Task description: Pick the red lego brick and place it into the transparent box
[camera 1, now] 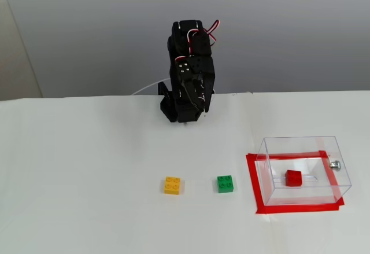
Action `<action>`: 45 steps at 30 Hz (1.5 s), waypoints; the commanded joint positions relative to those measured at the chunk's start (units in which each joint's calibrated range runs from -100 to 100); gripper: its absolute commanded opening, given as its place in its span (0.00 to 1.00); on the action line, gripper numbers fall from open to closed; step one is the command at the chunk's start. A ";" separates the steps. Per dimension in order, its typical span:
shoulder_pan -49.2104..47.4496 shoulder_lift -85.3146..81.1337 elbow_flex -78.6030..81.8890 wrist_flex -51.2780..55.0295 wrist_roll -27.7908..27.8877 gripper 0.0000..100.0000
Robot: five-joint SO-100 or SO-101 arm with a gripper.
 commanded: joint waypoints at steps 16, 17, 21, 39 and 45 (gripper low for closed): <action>0.53 -18.60 38.57 -9.12 0.24 0.01; 0.53 -18.60 39.83 -9.12 0.24 0.01; 0.60 -18.60 43.81 -11.30 0.24 0.01; 9.99 -18.60 62.53 -25.48 0.35 0.01; 10.29 -18.60 63.43 -22.26 0.35 0.01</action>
